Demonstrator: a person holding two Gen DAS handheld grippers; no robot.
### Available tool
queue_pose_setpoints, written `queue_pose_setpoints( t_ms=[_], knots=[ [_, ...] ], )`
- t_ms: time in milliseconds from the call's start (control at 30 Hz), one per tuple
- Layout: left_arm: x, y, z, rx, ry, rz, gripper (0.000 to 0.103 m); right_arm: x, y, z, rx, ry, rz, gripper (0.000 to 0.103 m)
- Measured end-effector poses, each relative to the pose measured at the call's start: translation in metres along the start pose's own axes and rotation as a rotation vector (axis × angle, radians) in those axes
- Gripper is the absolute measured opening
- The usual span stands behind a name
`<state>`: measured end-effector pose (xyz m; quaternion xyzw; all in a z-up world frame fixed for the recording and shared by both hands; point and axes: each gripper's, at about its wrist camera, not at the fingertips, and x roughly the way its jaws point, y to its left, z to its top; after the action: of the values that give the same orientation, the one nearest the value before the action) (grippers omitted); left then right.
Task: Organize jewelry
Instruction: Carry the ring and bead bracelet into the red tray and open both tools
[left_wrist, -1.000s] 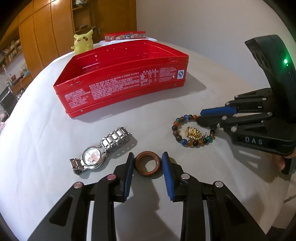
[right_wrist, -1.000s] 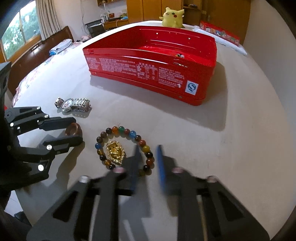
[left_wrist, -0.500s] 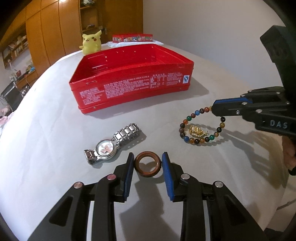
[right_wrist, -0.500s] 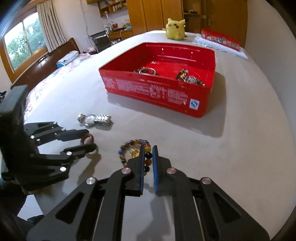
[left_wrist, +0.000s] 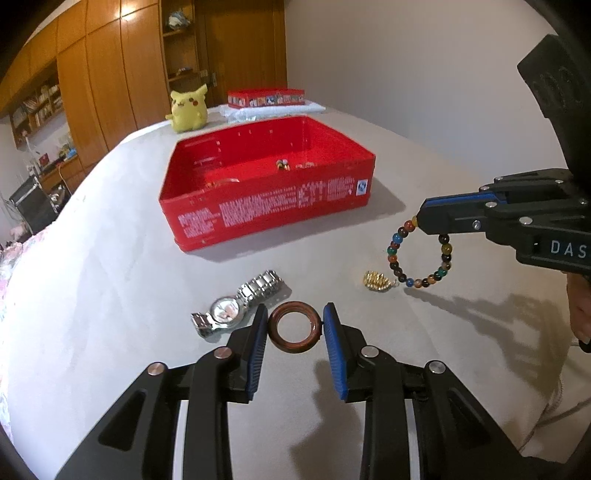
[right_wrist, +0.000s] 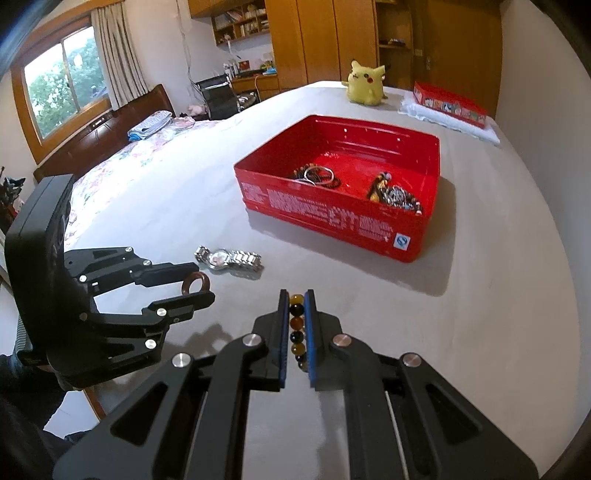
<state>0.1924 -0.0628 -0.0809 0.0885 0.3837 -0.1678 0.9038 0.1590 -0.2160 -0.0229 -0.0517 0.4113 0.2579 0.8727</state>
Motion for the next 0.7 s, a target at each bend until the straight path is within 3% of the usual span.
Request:
queue_pose_setpoints(
  t_ms=[700],
  knots=[
    [-0.052, 0.004, 0.032, 0.055, -0.118, 0.063, 0.030, -0.039, 0.014, 0.023, -0.059, -0.066, -0.015, 0.006]
  ],
)
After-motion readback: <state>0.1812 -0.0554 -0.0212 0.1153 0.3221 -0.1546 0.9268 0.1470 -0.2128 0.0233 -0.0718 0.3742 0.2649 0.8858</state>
